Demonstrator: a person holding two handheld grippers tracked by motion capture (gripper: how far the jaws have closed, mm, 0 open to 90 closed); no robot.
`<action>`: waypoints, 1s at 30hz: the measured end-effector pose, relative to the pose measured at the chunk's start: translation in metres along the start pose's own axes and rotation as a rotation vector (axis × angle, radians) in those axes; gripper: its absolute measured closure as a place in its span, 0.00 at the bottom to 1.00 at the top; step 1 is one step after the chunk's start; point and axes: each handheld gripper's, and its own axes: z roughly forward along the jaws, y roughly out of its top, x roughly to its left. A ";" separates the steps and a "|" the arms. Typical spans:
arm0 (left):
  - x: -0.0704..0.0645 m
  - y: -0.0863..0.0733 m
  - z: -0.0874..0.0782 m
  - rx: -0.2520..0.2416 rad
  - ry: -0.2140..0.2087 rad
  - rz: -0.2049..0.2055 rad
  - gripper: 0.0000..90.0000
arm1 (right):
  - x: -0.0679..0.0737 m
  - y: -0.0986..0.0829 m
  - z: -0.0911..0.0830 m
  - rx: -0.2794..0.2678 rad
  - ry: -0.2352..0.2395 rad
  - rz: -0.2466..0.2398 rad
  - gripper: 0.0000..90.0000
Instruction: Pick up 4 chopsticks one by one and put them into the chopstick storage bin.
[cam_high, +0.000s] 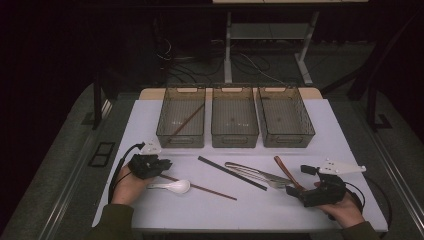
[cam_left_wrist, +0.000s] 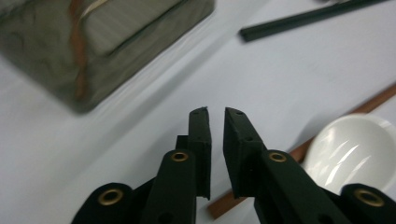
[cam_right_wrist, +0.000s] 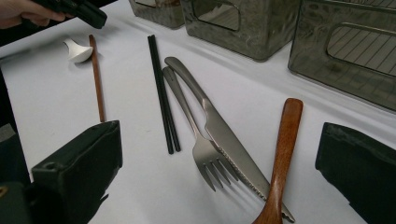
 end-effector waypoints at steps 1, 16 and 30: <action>-0.003 0.003 0.001 -0.006 -0.010 0.007 0.84 | 0.000 0.000 0.000 0.000 -0.001 0.000 0.01; -0.070 0.050 0.033 -0.064 -0.289 0.175 0.76 | -0.001 0.000 0.001 0.003 0.000 0.000 0.01; -0.128 0.071 0.078 0.009 -0.431 0.321 0.84 | 0.000 0.000 0.002 0.007 0.004 -0.001 0.01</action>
